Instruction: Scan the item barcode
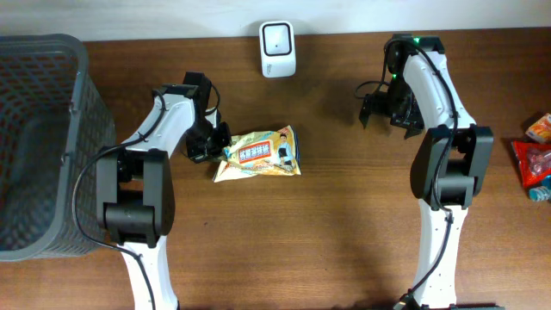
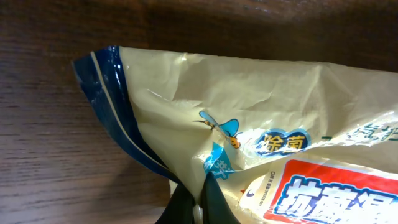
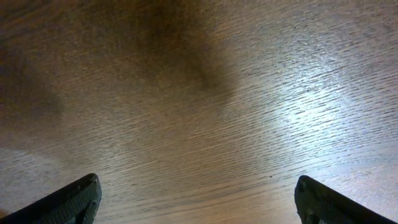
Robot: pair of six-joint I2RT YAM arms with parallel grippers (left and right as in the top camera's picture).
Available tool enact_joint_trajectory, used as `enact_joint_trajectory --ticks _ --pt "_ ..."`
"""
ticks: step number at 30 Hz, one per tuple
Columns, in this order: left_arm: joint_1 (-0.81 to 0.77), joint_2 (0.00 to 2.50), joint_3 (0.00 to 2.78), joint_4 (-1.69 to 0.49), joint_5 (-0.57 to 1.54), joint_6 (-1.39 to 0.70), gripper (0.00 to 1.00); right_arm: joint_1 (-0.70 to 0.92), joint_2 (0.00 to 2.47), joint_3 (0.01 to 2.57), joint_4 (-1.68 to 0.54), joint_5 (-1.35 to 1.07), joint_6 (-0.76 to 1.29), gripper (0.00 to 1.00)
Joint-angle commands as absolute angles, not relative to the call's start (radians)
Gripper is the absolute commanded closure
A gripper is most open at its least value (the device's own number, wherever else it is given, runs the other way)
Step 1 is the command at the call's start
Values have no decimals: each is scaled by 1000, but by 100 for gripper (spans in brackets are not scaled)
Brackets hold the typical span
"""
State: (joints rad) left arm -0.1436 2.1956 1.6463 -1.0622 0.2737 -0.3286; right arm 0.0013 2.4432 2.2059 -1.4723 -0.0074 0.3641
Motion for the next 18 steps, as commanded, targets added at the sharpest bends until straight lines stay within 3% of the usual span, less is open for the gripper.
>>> enact_joint_trajectory --ticks 1,6,12,15,18 --pt "-139 2202 1797 -1165 141 -320 100 -1 2432 2221 -1464 5 373 2" --pt "-165 2202 2342 -1475 -287 -319 100 -1 2432 2221 -1458 5 373 2" --pt "-176 2203 2500 -1628 -892 -319 100 0 2432 2221 -1458 5 373 2" --pt "-177 2203 2500 -1657 -963 -304 100 -1 2432 2221 -1458 5 372 2" --pt "-203 2207 2481 -1663 -838 -304 100 -1 2432 2221 -1458 5 373 2"
